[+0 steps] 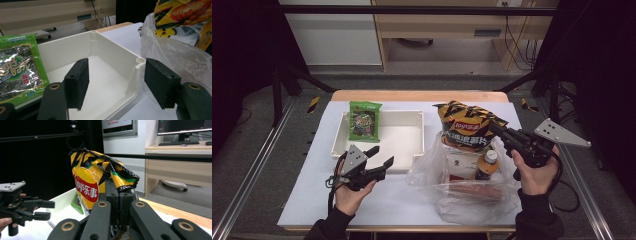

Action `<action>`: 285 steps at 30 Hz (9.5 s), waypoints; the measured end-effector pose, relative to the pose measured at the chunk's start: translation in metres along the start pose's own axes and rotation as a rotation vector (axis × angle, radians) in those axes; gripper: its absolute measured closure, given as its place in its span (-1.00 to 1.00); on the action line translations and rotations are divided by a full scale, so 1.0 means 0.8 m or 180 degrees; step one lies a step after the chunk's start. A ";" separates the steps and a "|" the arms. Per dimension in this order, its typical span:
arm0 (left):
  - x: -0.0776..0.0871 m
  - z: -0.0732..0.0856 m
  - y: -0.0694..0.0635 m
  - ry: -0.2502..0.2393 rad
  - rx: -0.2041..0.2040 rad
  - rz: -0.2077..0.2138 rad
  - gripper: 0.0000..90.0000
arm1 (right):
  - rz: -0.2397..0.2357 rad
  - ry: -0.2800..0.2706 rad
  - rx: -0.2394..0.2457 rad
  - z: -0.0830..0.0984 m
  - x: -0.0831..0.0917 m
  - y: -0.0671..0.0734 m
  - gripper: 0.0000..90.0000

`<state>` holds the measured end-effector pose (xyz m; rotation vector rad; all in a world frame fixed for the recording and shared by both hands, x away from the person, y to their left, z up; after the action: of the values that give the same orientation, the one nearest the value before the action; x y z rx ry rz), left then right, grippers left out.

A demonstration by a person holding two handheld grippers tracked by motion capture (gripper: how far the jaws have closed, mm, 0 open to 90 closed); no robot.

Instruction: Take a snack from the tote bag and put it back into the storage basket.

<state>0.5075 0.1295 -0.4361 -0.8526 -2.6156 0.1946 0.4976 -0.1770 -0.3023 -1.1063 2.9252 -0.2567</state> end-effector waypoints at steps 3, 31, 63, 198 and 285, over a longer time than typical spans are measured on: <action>0.001 -0.001 0.001 -0.0005 -0.0005 0.0001 -0.20 | -0.0088 -0.0025 -0.0032 -0.005 -0.001 0.008 0.99; 0.028 -0.016 0.045 -0.0122 0.0147 -0.0217 -0.23 | -0.0255 -0.0159 -0.0107 -0.034 -0.103 0.058 0.99; 0.052 -0.005 0.089 -0.0123 0.0274 -0.0395 -0.26 | -0.0530 0.0132 -0.0280 0.010 -0.282 0.100 0.99; 0.004 0.021 -0.021 0.0211 -0.0036 0.0120 -0.25 | 0.0239 0.0841 -0.0117 0.147 0.052 0.037 -0.25; -0.104 0.154 -0.139 0.1328 -0.0608 0.0713 0.58 | 0.0323 0.0899 -0.0324 0.135 0.142 0.055 0.98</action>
<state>0.4606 -0.0106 -0.5477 -1.1167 -2.1718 -0.1625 0.3900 -0.2360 -0.4097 -1.0033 3.2659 -0.2874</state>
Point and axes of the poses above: each handheld gripper's, and its own axes: x roughly backward along the jaws, z roughly out of its underside, y roughly to its left, the point moved 10 cm from there along -x, roughly forward along the jaws, and after that the axes turned 15 degrees about x, right-handed, at the moved point
